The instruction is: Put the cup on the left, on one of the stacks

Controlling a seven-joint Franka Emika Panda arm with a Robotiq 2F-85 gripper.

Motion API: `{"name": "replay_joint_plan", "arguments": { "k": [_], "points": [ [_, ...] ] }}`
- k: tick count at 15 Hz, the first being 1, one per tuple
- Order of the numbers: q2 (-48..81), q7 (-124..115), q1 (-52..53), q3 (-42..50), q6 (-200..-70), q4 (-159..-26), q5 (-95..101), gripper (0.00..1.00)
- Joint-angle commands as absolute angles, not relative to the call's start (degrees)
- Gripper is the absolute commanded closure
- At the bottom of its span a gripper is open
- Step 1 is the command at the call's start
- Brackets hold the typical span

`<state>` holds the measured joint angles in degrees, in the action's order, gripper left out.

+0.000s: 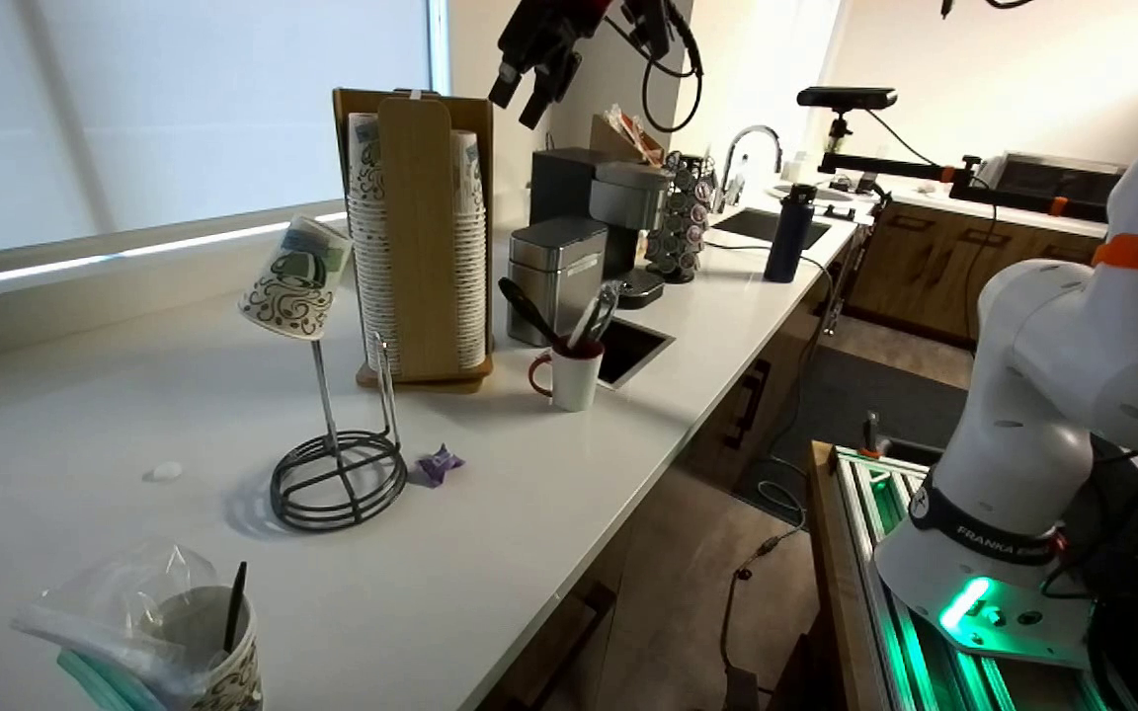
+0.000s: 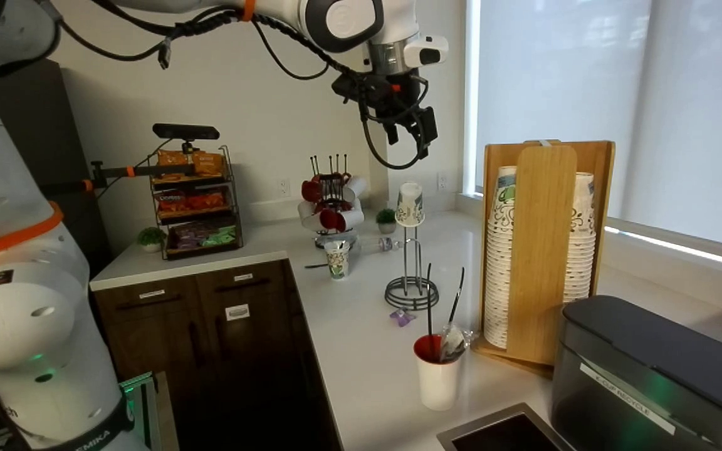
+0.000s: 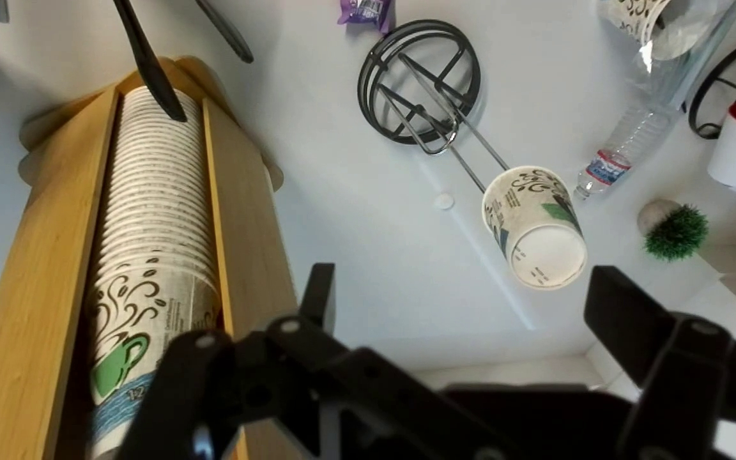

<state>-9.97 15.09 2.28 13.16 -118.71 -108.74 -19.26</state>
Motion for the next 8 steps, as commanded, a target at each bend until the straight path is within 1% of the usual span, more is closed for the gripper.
{"name": "replay_joint_plan", "arguments": {
  "k": [1,4,8],
  "points": [
    [-9.85,15.39,0.16,11.32,-118.35,-108.40,-19.70,0.00],
    [-7.55,16.15,0.84,10.93,-119.66,-107.41,-21.96,0.00],
    [-0.13,16.07,1.21,8.09,-119.90,-101.37,-23.52,0.00]
  ]
}}
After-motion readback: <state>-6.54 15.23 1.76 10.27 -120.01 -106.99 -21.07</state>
